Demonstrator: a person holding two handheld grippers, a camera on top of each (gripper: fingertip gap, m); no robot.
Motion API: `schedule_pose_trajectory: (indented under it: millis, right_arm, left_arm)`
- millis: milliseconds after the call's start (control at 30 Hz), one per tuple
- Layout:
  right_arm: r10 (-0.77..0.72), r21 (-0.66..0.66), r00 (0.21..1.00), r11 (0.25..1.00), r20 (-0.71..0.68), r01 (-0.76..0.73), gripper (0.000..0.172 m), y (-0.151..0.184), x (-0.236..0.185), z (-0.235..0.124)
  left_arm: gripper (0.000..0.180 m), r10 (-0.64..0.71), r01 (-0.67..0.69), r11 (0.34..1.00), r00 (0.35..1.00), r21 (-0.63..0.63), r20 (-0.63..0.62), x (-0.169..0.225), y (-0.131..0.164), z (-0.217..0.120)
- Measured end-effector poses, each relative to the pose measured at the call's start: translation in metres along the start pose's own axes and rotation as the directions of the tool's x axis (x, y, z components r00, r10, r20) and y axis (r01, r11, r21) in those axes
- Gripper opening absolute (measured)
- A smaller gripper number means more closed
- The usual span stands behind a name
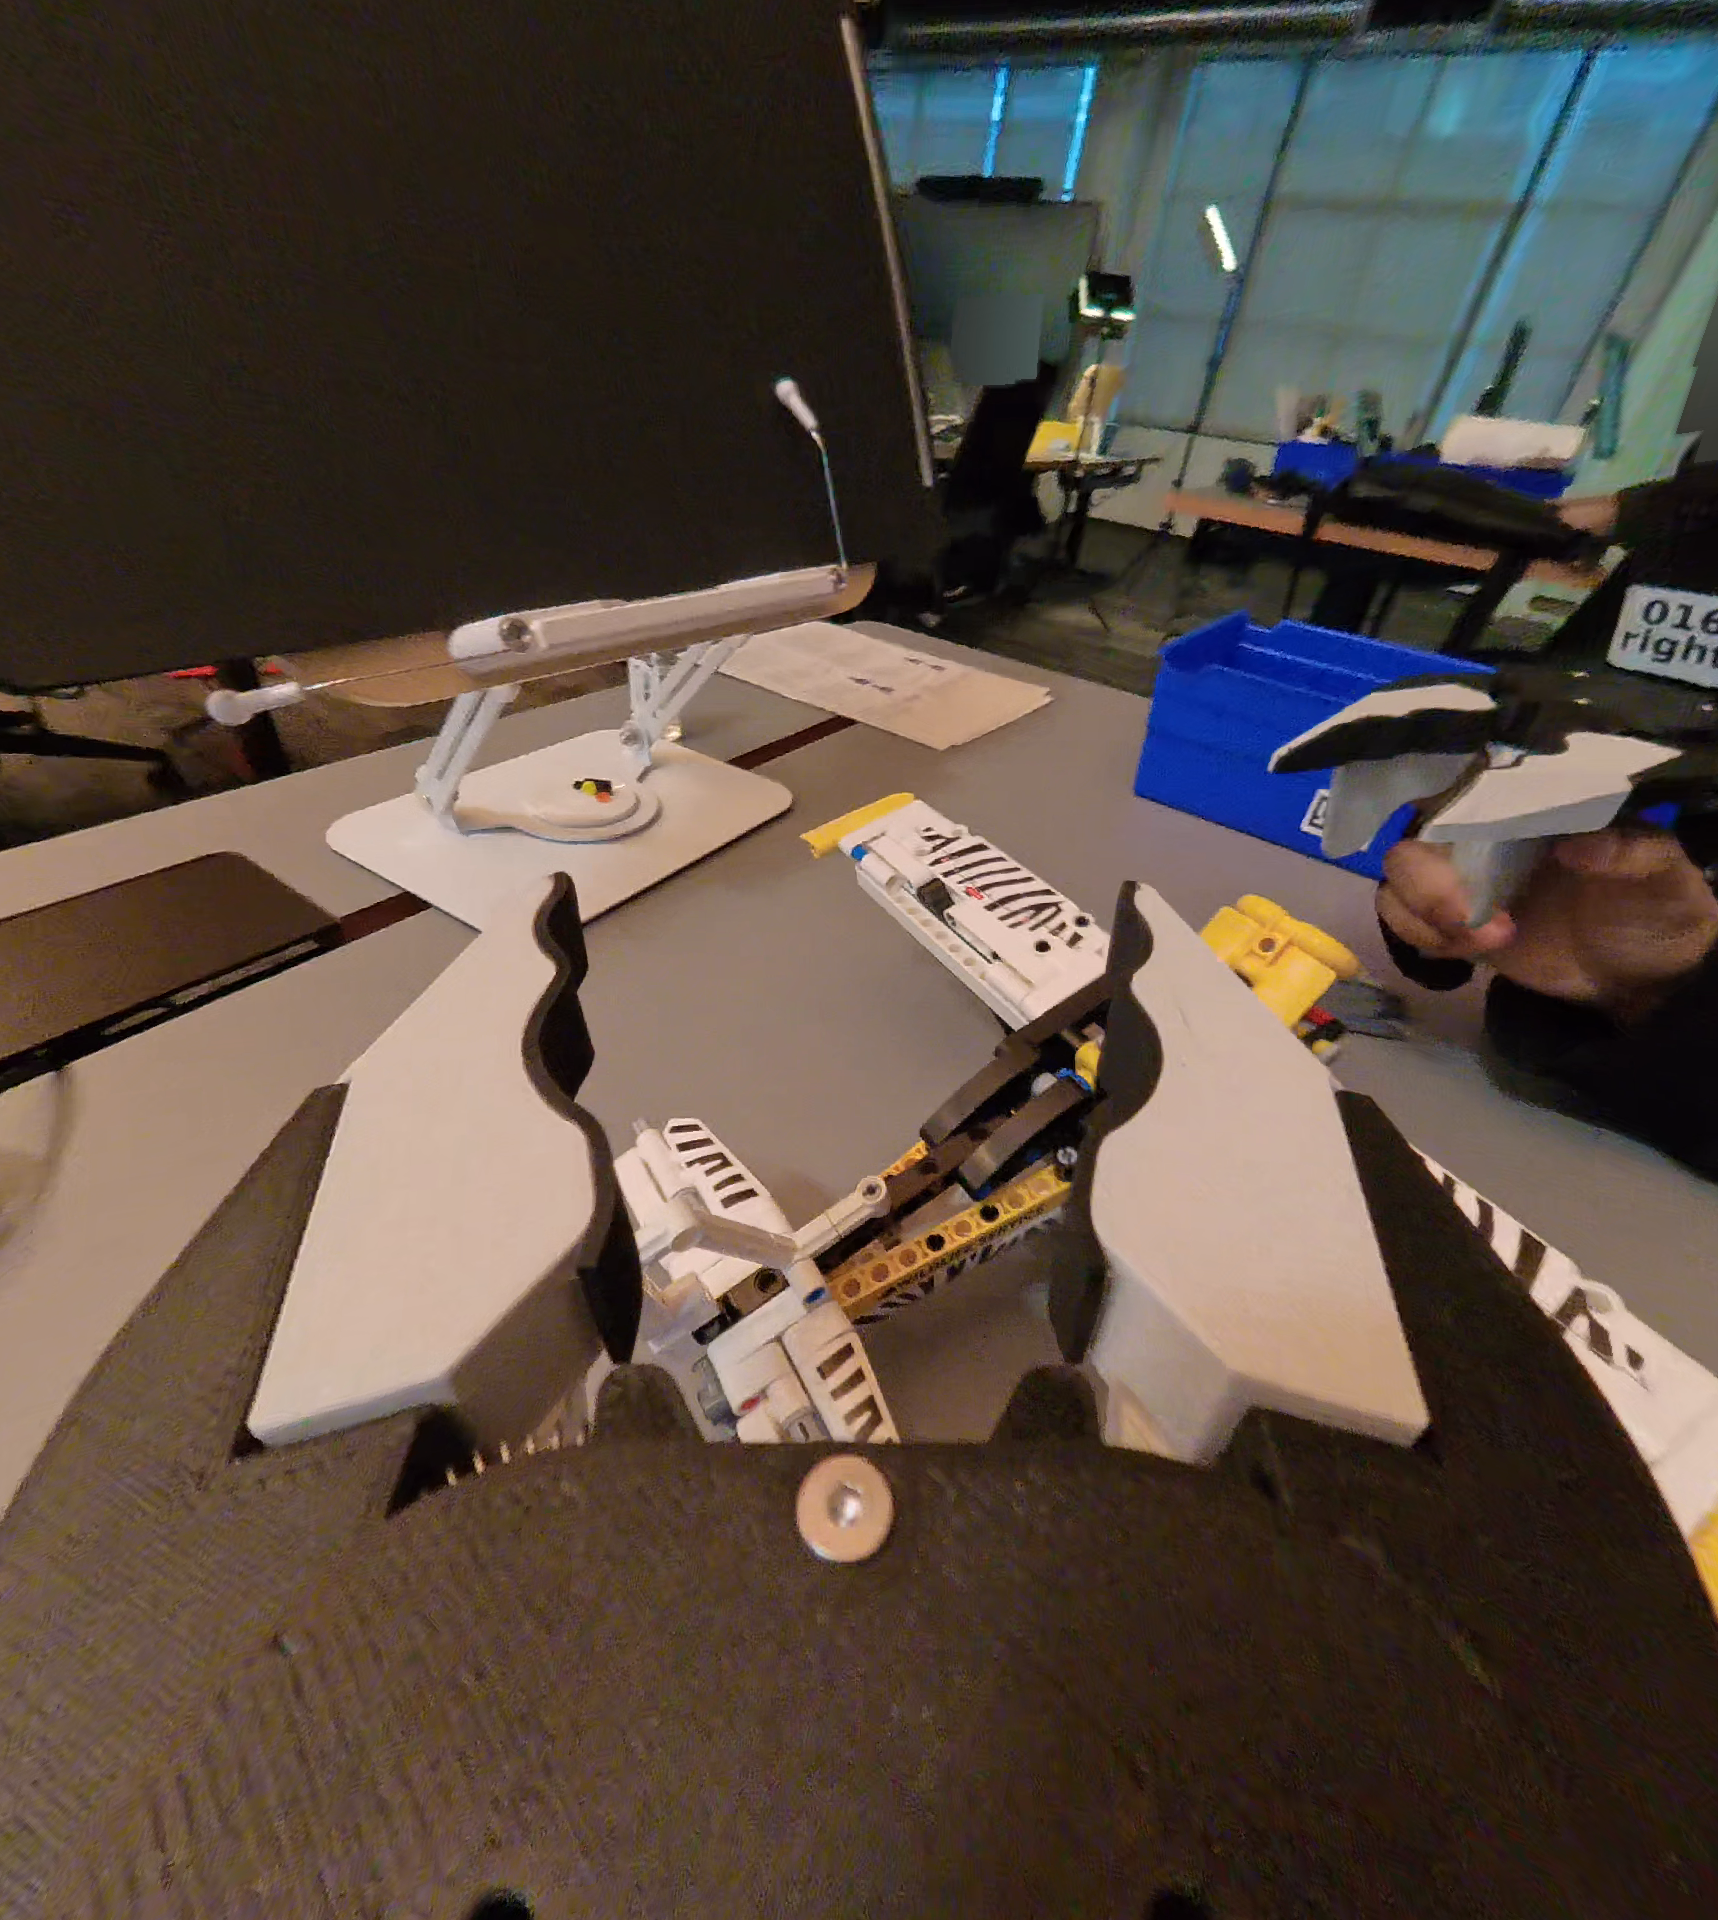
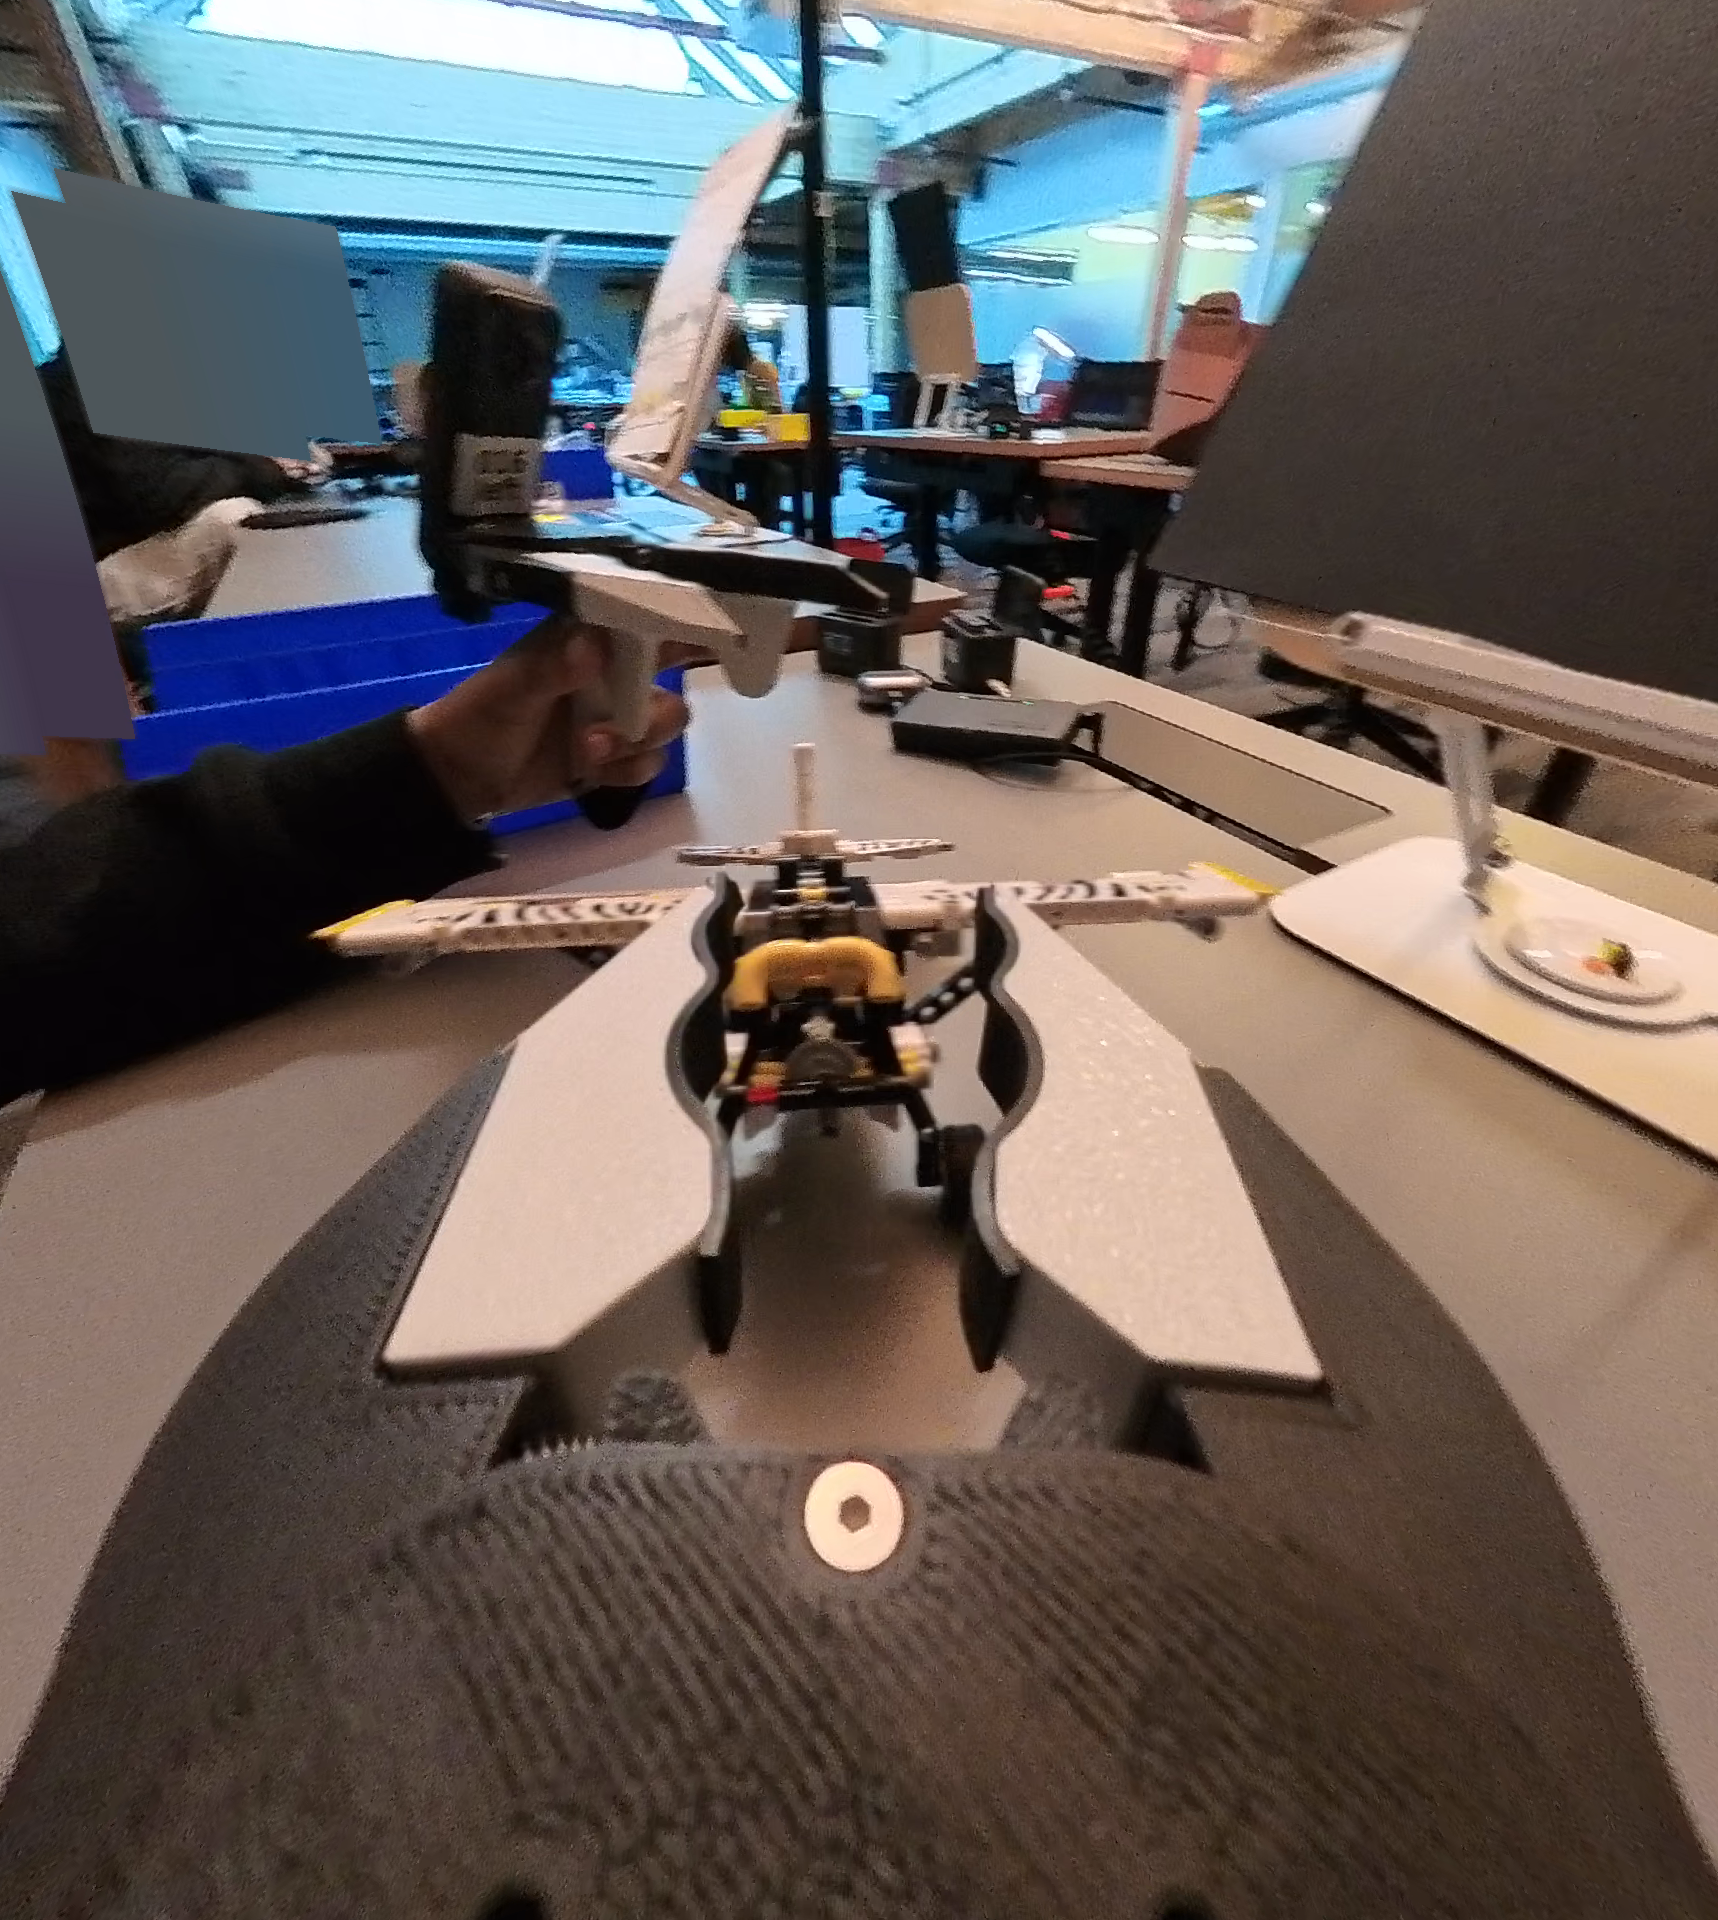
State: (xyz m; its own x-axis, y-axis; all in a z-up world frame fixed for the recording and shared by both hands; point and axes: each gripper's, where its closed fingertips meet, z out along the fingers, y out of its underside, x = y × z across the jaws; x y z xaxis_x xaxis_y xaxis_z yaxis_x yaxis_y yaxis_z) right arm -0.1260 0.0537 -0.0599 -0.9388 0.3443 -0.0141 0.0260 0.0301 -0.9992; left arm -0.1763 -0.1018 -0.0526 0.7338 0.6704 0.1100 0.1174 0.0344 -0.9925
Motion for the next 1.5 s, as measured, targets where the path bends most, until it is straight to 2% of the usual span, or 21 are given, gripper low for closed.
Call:
schedule_pose_trajectory:
  millis: [100, 233, 300, 400, 467, 567, 633, 733, 833, 967, 1067, 1133, 1200, 1300, 1333, 1400, 1500]
  right_arm:
    - [-0.067, -0.005, 0.997, 0.998, 0.039, 0.067, 0.059, 0.006, -0.018, 0.0]
    - [-0.11, -0.097, 0.994, 0.989, 0.0, 0.11, 0.073, 0.028, -0.019, 0.006]
    - [-0.045, -0.129, 0.999, 0.991, -0.026, 0.042, 0.081, 0.037, -0.015, 0.01]
    - [0.192, -0.06, 0.98, 0.979, -0.042, -0.195, 0.087, 0.037, -0.015, 0.012]
    - [0.326, 0.005, 0.944, 0.945, -0.042, -0.326, 0.083, 0.036, -0.016, 0.009]
    - [0.441, 0.031, 0.894, 0.898, -0.083, -0.44, 0.071, 0.047, -0.017, 0.005]
    - [0.48, 0.027, 0.871, 0.877, -0.105, -0.48, 0.057, 0.054, -0.019, 0.005]
    - [0.541, 0.02, 0.833, 0.84, -0.114, -0.543, 0.056, 0.061, -0.023, 0.009]
    - [0.598, 0.006, 0.798, 0.801, -0.083, -0.599, 0.037, 0.064, -0.024, 0.014]
    - [0.663, 0.008, 0.747, 0.748, -0.048, -0.664, 0.027, 0.066, -0.019, 0.017]
    - [0.706, 0.015, 0.707, 0.708, -0.04, -0.706, 0.019, 0.066, -0.011, 0.019]
    - [0.718, -0.008, 0.696, 0.696, -0.027, -0.718, 0.019, 0.066, -0.01, 0.02]
    - [0.719, -0.037, 0.695, 0.694, -0.015, -0.719, 0.018, 0.065, -0.01, 0.023]
    - [0.729, -0.091, 0.684, 0.684, 0.025, -0.724, 0.017, 0.064, -0.01, 0.031]
    - [0.742, -0.111, 0.669, 0.669, 0.042, -0.735, 0.017, 0.064, -0.009, 0.034]
    - [0.769, -0.154, 0.635, 0.638, 0.071, -0.755, 0.016, 0.063, -0.008, 0.041]
    - [0.79, -0.197, 0.607, 0.61, 0.084, -0.767, 0.016, 0.063, -0.006, 0.048]
  left_arm:
    - [0.076, 0.07, -0.07, 0.997, 0.997, 0.014, -0.035, 0.007, 0.002, -0.005]
    - [0.071, 0.081, -0.082, 0.997, 0.995, -0.006, -0.066, 0.011, 0.008, -0.004]
    - [0.072, 0.068, -0.073, 0.996, 0.992, -0.052, -0.105, 0.016, 0.015, -0.002]
    - [0.082, 0.064, -0.08, 0.989, 0.989, -0.12, -0.131, 0.021, 0.027, 0.003]
    - [0.086, 0.055, -0.079, 0.985, 0.986, -0.152, -0.158, 0.026, 0.033, 0.005]
    - [0.084, 0.023, -0.058, 0.982, 0.982, -0.182, -0.187, 0.032, 0.038, 0.007]
    - [0.08, 0.006, -0.049, 0.978, 0.979, -0.204, -0.206, 0.035, 0.042, 0.009]
    - [0.079, -0.018, -0.042, 0.967, 0.972, -0.252, -0.232, 0.041, 0.05, 0.011]
    - [0.077, -0.033, -0.054, 0.95, 0.962, -0.306, -0.272, 0.051, 0.06, 0.013]
    - [0.078, -0.031, -0.083, 0.926, 0.955, -0.369, -0.294, 0.058, 0.074, 0.016]
    - [0.066, -0.048, -0.085, 0.924, 0.942, -0.373, -0.333, 0.067, 0.074, 0.016]
    - [0.066, -0.039, -0.097, 0.917, 0.943, -0.387, -0.329, 0.069, 0.074, 0.015]
    - [0.05, -0.048, -0.104, 0.921, 0.926, -0.375, -0.375, 0.078, 0.068, 0.01]
    - [0.052, -0.036, -0.126, 0.911, 0.924, -0.393, -0.381, 0.082, 0.068, 0.008]
    - [0.035, -0.049, -0.136, 0.91, 0.902, -0.392, -0.428, 0.092, 0.068, 0.006]
    - [0.044, -0.054, -0.132, 0.918, 0.894, -0.375, -0.446, 0.101, 0.065, 0.011]
    - [0.051, 0.011, -0.192, 0.904, 0.903, -0.381, -0.43, 0.103, 0.064, 0.011]
